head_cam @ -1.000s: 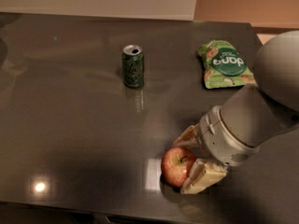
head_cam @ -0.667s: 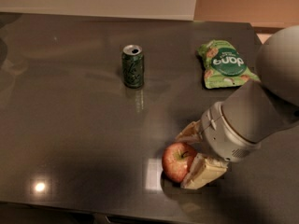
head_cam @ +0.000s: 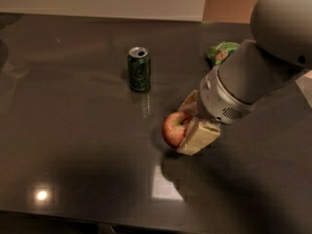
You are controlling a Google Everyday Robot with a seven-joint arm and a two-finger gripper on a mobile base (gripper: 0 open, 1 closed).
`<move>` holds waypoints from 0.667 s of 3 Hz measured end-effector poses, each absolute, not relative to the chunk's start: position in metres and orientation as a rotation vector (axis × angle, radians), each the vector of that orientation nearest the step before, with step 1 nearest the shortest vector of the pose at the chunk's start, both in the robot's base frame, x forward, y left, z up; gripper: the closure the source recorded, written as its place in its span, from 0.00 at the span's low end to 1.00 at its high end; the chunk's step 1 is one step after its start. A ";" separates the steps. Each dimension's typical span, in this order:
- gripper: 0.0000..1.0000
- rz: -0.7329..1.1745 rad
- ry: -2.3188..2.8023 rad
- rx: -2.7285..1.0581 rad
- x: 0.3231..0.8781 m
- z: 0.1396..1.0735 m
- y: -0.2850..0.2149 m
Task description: Move apple near green can
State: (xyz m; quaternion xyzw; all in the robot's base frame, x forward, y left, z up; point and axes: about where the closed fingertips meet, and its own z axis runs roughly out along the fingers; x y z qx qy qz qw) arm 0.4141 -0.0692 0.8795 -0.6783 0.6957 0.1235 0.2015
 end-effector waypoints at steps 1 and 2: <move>1.00 0.326 2.007 -1.802 0.461 0.890 -0.058; 1.00 0.299 2.060 -1.720 0.505 0.889 -0.044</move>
Offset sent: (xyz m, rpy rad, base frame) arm 0.1474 0.0384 0.0062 0.0184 -0.0226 -0.2548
